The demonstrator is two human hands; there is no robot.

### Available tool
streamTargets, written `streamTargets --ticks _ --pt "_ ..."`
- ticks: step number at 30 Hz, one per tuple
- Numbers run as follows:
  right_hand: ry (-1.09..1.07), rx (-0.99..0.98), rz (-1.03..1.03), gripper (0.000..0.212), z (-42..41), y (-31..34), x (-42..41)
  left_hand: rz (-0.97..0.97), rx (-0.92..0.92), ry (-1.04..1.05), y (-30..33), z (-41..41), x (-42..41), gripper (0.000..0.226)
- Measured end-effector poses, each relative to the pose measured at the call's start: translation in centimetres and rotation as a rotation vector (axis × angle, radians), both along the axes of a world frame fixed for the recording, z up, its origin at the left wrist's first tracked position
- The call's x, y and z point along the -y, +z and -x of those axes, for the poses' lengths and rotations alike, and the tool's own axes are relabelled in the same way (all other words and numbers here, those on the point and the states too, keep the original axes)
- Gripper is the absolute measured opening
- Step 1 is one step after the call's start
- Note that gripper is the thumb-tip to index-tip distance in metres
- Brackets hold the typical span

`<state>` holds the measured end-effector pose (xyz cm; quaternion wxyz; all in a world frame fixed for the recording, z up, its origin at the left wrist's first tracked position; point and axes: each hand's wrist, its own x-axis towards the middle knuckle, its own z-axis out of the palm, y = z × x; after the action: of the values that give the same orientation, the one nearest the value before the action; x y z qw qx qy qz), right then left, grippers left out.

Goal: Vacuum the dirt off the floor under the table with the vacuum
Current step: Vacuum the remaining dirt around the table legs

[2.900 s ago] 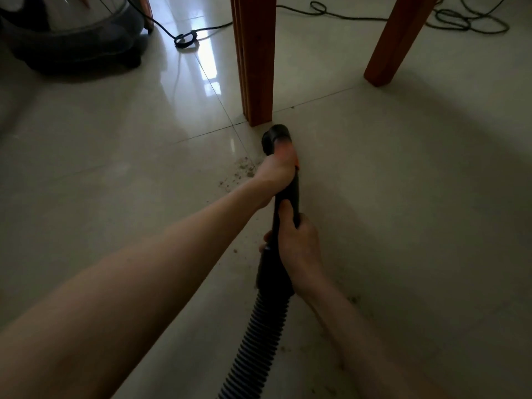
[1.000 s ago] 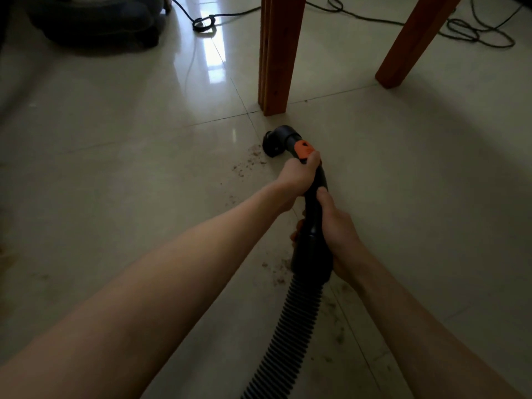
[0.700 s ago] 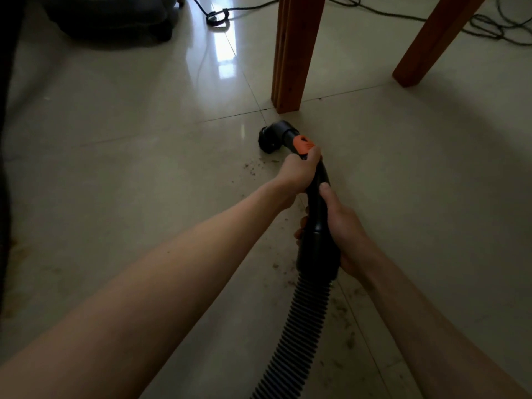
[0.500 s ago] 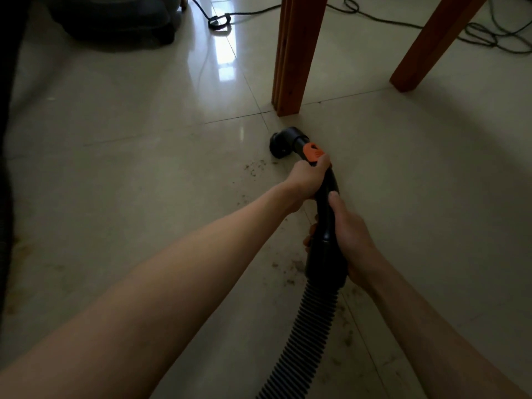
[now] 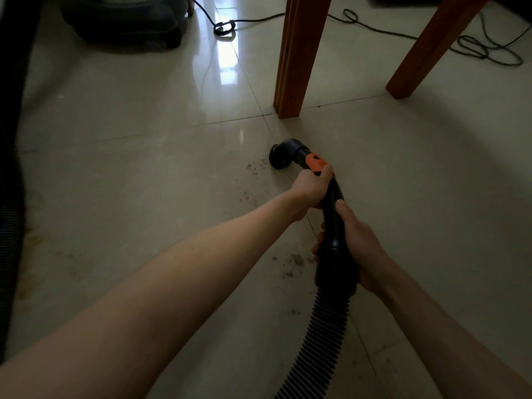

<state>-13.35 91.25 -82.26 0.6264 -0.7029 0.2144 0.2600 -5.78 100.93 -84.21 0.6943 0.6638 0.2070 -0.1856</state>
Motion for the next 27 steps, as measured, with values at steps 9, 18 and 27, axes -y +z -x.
streamTargets --ticks 9,18,27 --pt "0.093 -0.014 -0.013 0.048 -0.4 0.3 -1.3 -0.066 0.030 0.144 -0.2 0.5 -1.4 0.030" --pt "0.174 0.138 0.182 0.055 1.6 -0.7 -1.1 0.018 0.010 0.167 -0.9 2.8 -1.5 0.029" --pt "0.185 0.018 0.058 0.048 2.4 -0.2 0.5 -0.018 0.022 0.169 0.0 4.5 -0.6 0.031"
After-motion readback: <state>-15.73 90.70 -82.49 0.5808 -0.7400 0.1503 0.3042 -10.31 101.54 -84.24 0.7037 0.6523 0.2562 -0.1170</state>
